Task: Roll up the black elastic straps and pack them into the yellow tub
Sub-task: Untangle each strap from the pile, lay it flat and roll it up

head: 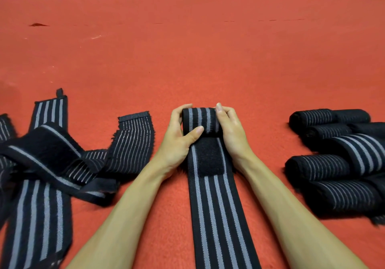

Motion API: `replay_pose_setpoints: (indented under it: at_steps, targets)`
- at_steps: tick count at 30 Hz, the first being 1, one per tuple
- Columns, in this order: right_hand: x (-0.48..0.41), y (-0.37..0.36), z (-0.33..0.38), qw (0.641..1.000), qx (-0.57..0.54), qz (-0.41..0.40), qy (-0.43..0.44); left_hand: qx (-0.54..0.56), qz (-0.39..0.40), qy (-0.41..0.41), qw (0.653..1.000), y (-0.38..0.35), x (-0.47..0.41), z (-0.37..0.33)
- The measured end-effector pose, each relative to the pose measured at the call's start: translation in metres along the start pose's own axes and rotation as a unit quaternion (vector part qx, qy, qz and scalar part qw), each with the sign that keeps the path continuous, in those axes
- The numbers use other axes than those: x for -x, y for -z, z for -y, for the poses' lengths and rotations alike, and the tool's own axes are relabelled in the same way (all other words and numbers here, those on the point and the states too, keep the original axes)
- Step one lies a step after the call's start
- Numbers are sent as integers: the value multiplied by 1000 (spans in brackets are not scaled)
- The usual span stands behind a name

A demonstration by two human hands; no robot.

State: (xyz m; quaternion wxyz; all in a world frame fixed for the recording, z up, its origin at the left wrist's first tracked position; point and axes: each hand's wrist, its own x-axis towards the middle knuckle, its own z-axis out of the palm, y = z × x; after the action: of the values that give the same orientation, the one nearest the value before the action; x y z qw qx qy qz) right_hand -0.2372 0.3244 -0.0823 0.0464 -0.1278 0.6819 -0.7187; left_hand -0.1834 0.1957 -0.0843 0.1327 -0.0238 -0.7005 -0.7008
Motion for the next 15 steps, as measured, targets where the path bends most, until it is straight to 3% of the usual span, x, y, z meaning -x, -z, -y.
replay_pose_setpoints:
  at_steps: [7,11,15]
  targets:
    - [4,-5,3,999,14,25,15,-38,-35,-60,997,4,1,2]
    - [3,-4,0,1000,-2,26,2,-52,-18,-37,998,-3,2,1]
    - [3,-4,0,997,-63,43,21,8,-16,13,1000,-6,1,0]
